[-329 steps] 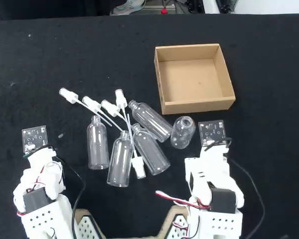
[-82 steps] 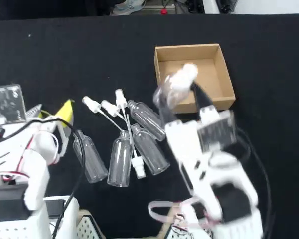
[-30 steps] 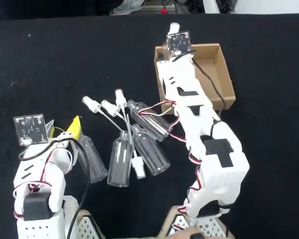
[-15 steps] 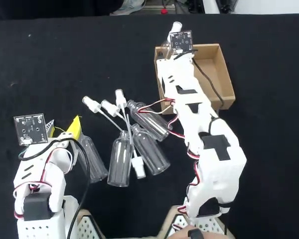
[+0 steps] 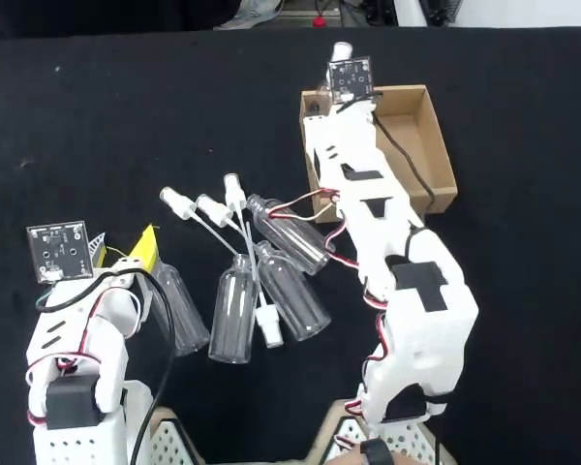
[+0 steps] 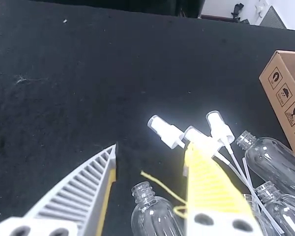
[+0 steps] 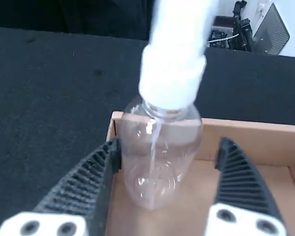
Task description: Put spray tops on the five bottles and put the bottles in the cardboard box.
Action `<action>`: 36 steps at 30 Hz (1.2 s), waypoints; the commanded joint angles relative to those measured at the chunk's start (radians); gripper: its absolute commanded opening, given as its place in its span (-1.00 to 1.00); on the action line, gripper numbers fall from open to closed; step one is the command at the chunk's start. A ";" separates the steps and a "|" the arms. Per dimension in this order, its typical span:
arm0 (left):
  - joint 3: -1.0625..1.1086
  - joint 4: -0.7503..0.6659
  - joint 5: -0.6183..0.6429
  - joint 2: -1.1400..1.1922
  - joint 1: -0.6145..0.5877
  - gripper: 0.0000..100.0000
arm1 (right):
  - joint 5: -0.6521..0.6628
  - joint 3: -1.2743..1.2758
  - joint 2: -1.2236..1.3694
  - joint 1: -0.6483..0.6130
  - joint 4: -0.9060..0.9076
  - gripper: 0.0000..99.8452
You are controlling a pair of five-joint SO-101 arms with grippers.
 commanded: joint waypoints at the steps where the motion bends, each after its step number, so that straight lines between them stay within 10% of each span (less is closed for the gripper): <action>1: -0.015 -0.021 -0.002 -0.003 -0.001 -0.56 | -0.008 -0.054 -0.016 0.000 0.005 -0.39; 36: -0.015 -0.021 -0.006 -0.003 -0.004 -0.56 | -0.086 -0.041 -0.096 -0.021 0.140 -0.21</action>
